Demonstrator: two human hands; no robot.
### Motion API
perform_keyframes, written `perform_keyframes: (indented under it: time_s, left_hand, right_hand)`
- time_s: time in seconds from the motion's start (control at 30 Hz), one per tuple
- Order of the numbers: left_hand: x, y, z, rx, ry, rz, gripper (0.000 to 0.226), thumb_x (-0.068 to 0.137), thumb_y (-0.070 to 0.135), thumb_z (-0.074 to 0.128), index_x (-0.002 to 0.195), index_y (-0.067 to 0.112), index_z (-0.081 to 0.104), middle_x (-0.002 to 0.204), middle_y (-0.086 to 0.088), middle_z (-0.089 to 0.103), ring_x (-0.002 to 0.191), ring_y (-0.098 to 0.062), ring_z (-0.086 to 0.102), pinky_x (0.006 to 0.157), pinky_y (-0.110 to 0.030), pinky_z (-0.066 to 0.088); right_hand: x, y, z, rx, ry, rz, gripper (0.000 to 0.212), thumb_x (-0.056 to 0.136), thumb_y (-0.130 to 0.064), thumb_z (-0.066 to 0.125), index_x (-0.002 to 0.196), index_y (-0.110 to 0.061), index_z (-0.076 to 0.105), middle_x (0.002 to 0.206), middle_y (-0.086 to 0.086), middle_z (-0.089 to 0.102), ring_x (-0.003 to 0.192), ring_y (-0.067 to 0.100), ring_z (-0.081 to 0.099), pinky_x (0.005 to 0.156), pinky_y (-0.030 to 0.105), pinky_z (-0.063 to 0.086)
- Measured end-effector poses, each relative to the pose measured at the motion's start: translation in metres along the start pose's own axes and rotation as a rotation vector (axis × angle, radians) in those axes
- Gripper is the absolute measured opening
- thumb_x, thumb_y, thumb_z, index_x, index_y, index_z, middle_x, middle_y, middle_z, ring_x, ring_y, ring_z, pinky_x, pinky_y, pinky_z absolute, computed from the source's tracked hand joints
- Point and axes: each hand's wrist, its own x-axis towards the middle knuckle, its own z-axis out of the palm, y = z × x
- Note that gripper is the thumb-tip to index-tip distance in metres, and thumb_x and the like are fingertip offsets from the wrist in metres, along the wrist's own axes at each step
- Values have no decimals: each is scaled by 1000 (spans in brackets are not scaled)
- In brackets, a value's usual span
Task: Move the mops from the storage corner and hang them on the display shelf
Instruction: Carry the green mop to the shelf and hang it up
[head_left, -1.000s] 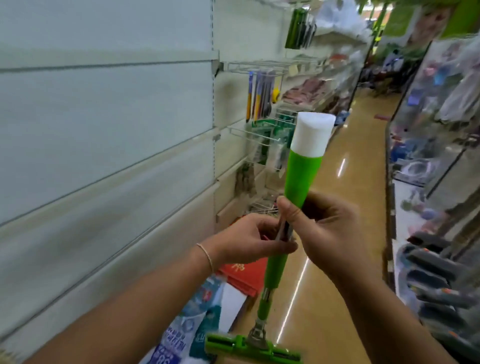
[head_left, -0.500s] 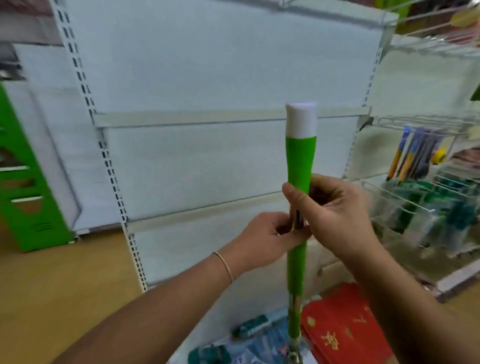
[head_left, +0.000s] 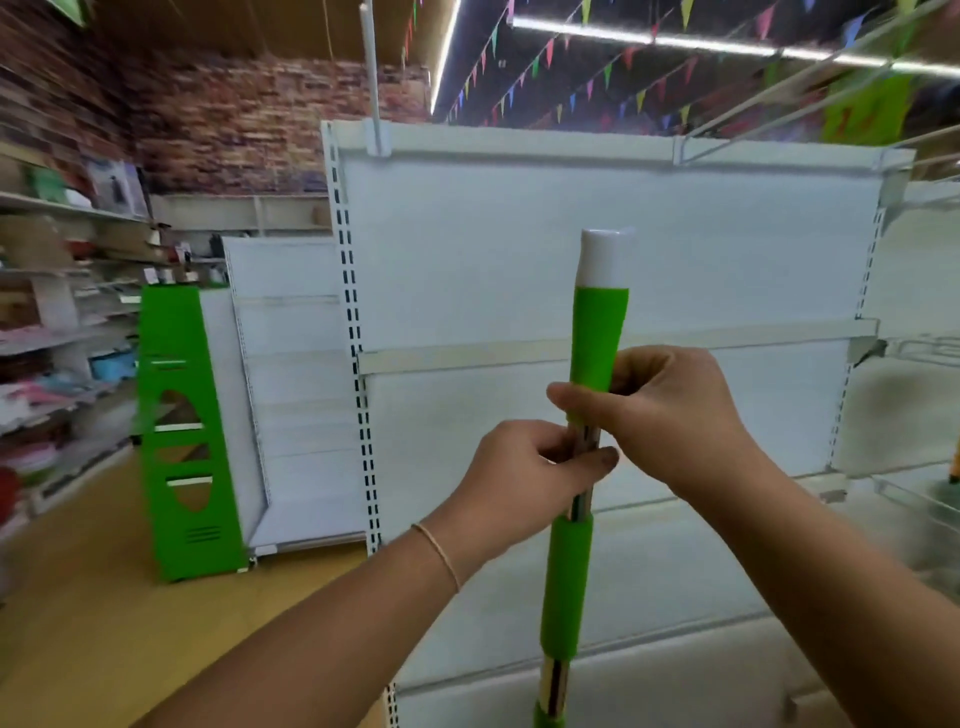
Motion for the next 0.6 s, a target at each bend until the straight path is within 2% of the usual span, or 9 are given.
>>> perform_keyframes:
  time_s: [0.1,0.17,0.27,0.37,0.43,0.5,0.53,0.6]
  left_hand:
    - [5,18,-32,16,38,17,19,81,30,76,68,17,72,64,-1,65,70,-23,65,79,-57,57]
    - [5,33,-51,43,63,18,22,80,32,76,73,12,73,69,-7,64,71,-24,63,81,-58,56]
    - [-2,48,-73,49,132,10,24,86,34,72,81,11,73,81,-18,68,80,-35,66,88,-57,54]
    - [-9,58,-95,27,169,11,20,91,25,69,89,5,73,95,-22,71,94,-38,68,93,-56,52]
    - [-12,65,-108,36,163,33,14,92,15,67,92,2,72,95,-22,72,92,-33,72,90,-50,56]
    - [-14,72,-120,21,176,69,9,91,9,64,90,5,71,89,-14,74,81,-24,73,79,-38,61]
    - [-16,77,-124,14,181,90,9,91,8,63,88,9,71,84,-8,74,77,-21,73,73,-33,60]
    - [-17,86,-132,7,192,127,12,93,8,60,87,14,70,81,0,74,78,-18,73,74,-30,60]
  right_hand:
    - [20,-20,13,-8,11,-72,30,64,-36,90,70,-11,73,63,4,72,61,20,71,62,43,60]
    - [34,-35,24,-39,10,-169,34,64,-44,88,74,-19,69,63,3,70,60,17,69,62,40,58]
    - [48,-58,36,-67,-17,-289,34,71,-56,79,79,-26,65,61,-1,67,58,11,66,61,35,55]
    - [58,-77,46,17,-65,-328,28,80,-46,74,79,-18,70,62,2,68,57,13,64,62,39,57]
    - [65,-89,51,108,-109,-349,25,81,-34,75,79,-10,72,66,8,69,57,17,65,62,41,56]
    - [71,-101,56,155,-128,-396,30,79,-31,78,76,-3,70,63,14,66,48,18,59,53,38,51]
    - [74,-106,58,176,-128,-416,32,78,-32,79,75,-2,69,59,14,64,45,14,55,49,36,48]
    - [80,-118,63,223,-114,-438,31,75,-35,82,72,-7,69,51,3,61,43,7,54,49,33,49]
